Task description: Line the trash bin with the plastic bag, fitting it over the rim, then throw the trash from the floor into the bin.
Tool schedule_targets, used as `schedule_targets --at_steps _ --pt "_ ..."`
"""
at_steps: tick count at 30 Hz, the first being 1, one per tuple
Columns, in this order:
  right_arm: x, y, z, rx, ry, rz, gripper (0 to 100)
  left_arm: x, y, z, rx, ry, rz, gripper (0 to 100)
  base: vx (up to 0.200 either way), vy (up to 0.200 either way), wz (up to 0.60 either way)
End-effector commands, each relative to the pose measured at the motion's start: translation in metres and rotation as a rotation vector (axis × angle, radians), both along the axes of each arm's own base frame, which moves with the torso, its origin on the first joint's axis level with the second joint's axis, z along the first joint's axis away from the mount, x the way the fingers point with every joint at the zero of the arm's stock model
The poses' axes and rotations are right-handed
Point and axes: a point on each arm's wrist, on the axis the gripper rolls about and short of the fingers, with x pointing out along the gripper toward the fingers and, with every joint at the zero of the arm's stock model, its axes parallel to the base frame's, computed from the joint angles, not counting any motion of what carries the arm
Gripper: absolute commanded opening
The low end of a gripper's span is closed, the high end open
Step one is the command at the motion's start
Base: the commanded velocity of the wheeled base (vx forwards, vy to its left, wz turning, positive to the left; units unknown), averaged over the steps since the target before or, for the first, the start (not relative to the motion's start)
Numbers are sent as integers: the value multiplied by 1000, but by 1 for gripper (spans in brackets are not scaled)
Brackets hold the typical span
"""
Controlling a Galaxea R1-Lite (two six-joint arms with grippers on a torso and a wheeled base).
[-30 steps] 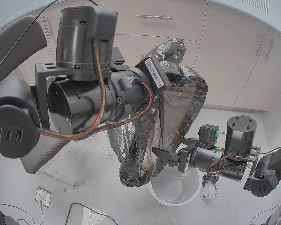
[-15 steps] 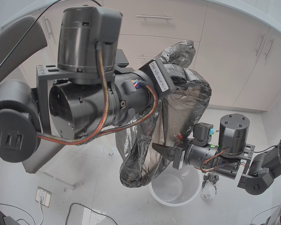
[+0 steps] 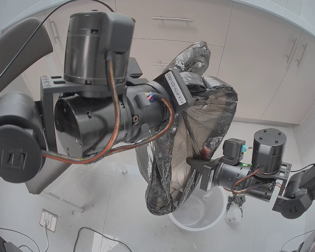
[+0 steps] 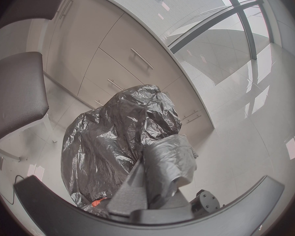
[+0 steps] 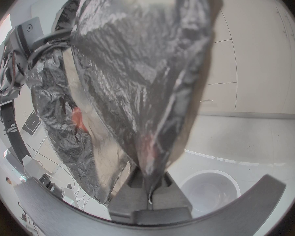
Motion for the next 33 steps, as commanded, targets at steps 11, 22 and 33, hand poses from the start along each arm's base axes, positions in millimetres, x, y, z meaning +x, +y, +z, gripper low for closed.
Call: schedule_targets --at_steps 11,22,33 --pt "-25 -65 24 19 -21 -122 0 8 -1 -35 57 111 -153 0 0 0 0" --pt "-55 -102 49 44 146 -79 0 10 -11 -59 96 176 -183 0 0 0 0" --pt "-75 -106 41 68 210 -44 0 -15 -18 -56 70 211 -242 0 0 0 0"
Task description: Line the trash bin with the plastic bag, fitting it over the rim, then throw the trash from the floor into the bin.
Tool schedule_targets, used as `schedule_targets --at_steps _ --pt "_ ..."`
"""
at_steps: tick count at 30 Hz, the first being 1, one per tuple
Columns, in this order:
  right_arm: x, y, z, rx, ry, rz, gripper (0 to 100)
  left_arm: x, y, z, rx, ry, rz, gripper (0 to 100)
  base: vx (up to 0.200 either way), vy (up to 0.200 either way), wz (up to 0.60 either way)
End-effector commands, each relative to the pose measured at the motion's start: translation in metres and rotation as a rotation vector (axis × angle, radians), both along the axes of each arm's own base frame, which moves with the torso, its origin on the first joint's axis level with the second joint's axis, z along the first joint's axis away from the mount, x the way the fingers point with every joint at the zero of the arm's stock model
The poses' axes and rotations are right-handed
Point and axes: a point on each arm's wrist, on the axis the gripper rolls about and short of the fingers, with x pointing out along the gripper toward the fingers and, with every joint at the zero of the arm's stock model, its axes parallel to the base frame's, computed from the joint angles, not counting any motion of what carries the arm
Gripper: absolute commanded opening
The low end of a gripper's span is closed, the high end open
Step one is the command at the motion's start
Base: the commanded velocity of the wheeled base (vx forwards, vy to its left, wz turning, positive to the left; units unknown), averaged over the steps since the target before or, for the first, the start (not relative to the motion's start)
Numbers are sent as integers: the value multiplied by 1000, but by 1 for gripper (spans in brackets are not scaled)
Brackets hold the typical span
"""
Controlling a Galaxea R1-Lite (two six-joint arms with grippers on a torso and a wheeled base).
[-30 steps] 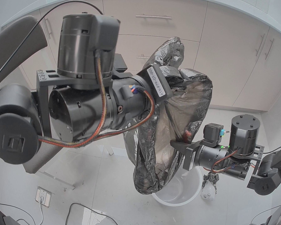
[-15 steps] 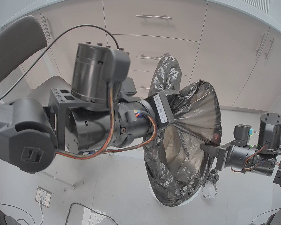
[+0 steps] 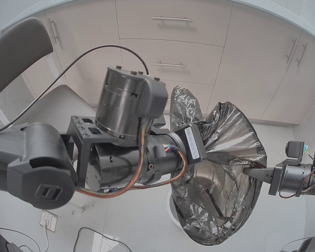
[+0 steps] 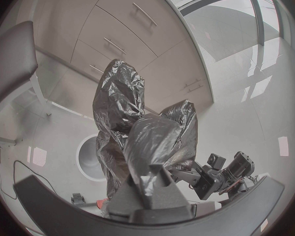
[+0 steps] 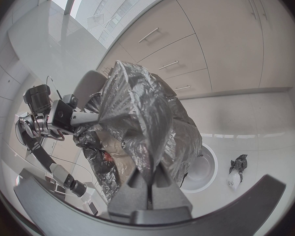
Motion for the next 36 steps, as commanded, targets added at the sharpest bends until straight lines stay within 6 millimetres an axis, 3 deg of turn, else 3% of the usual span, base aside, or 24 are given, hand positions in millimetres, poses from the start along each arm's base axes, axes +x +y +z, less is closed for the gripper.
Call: schedule_targets --at_steps 1,14,28,36 --pt "-12 -3 -2 14 1 17 0 -10 -2 -3 4 11 -25 0 0 0 0" --pt "-18 -3 -41 -53 152 61 0 -8 -5 -32 84 58 -28 0 0 0 0" --pt "21 21 -86 -90 208 66 0 15 -10 -69 141 100 13 0 0 0 0" --pt "44 27 -118 -88 192 33 0 36 -10 -108 211 68 19 0 0 0 0"
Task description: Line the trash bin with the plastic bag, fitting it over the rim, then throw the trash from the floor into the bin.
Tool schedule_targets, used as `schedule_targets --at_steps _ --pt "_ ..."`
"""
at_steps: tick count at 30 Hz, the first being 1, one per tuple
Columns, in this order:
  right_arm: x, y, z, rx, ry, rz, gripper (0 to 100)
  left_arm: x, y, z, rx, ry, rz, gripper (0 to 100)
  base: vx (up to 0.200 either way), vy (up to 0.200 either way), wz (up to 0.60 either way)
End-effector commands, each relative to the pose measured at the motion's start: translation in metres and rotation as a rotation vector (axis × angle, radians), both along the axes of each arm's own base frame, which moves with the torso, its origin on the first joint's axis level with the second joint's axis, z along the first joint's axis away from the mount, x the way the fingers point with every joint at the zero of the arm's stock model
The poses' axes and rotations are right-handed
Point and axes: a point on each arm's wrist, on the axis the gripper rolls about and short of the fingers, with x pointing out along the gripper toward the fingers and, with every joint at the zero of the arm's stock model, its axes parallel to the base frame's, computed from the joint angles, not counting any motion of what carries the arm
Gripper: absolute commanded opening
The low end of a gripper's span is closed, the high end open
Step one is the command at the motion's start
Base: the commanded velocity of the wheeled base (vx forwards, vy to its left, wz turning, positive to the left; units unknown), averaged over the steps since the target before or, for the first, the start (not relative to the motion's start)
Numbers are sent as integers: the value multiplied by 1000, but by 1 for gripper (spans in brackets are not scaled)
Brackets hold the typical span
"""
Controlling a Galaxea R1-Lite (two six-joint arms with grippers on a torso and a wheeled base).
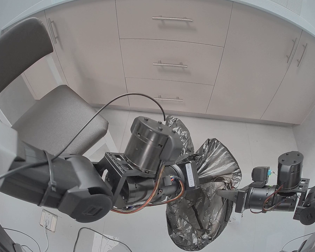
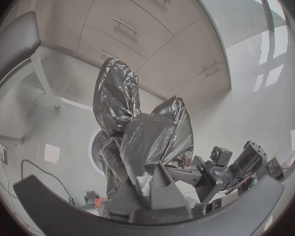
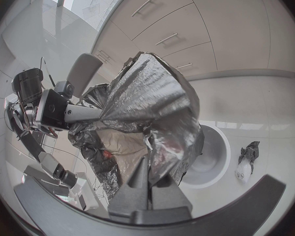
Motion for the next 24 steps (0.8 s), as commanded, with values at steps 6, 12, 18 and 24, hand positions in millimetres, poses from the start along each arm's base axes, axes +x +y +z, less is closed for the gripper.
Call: schedule_targets --at_steps 6,12,18,24 --pt "25 -6 -49 -53 89 -73 0 33 10 -59 58 1 -33 0 0 0 0" --pt "30 -8 -64 -57 96 -92 0 43 11 -76 75 17 -17 0 0 0 0" --pt "28 -10 -75 -50 84 -95 0 44 11 -81 85 28 -21 0 0 0 0" --pt "23 -14 -87 -58 103 -101 0 43 7 -88 91 39 -32 0 0 0 0"
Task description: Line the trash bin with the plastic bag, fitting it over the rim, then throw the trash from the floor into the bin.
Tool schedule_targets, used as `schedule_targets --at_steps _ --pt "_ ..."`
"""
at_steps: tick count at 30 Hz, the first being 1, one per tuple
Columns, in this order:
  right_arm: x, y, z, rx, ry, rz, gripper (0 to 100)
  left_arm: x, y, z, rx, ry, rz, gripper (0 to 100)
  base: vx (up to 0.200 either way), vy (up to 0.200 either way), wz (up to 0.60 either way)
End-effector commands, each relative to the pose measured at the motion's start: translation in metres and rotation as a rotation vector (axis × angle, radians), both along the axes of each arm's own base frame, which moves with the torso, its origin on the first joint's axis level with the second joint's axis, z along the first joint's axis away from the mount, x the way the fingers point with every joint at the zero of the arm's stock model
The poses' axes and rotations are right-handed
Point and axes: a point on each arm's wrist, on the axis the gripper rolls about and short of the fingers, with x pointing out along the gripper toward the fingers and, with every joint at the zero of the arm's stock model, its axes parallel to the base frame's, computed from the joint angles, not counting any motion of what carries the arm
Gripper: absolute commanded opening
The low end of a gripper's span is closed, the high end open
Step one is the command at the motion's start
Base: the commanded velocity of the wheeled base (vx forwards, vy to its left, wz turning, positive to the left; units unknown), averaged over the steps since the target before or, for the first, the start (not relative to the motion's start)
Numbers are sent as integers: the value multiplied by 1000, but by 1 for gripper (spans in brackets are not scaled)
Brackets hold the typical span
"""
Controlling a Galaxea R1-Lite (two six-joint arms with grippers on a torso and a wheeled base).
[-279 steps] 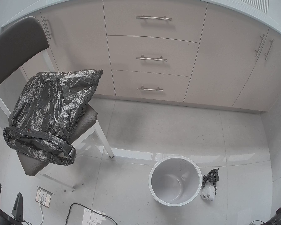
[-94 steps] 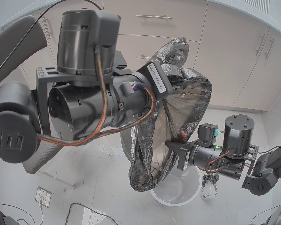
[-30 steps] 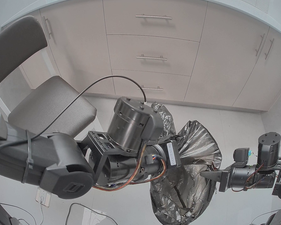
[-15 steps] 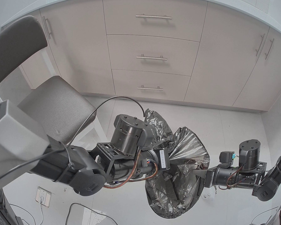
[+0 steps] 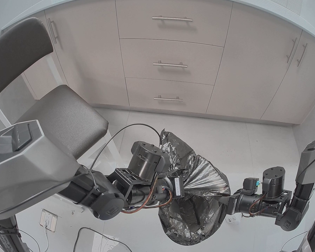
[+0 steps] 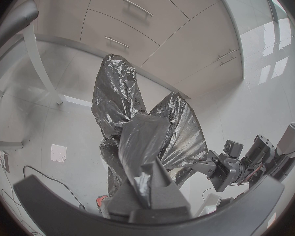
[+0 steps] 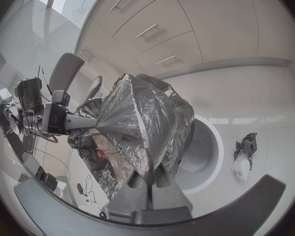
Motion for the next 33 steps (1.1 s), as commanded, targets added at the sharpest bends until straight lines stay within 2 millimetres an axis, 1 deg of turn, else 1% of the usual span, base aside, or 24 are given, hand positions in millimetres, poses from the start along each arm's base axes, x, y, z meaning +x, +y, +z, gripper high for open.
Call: schedule_targets --at_steps 1,3,4,6,7,10,19,22,25,30,33 --pt "-6 -5 -20 -34 75 -10 0 0 -4 -12 12 15 -8 0 0 0 0" --pt "-7 -7 -22 -36 77 -14 0 0 -5 -14 11 14 -10 0 0 0 0" --pt "-9 -10 -28 -42 95 -22 0 1 -7 -18 6 8 -10 0 0 0 0" --pt "-10 -11 -29 -44 100 -24 0 1 -7 -19 6 9 -9 0 0 0 0" --pt "-14 -17 -38 -68 152 -40 0 1 -7 -23 8 9 -10 0 0 0 0" --pt "-14 -22 -39 -70 166 -56 0 1 -7 -26 14 15 -10 0 0 0 0" --pt "-11 -26 -42 -75 175 -82 0 3 -8 -39 29 28 -11 0 0 0 0" --pt "-11 -27 -44 -78 180 -87 0 3 -9 -40 26 25 -12 0 0 0 0" --pt "-9 -32 -50 -95 196 -104 0 -1 -13 -41 20 20 -27 0 0 0 0" --pt "-5 -34 -49 -90 184 -112 0 -6 -18 -40 10 11 -42 0 0 0 0" --pt "-4 -33 -49 -88 180 -112 0 -11 -22 -38 7 10 -61 0 0 0 0"
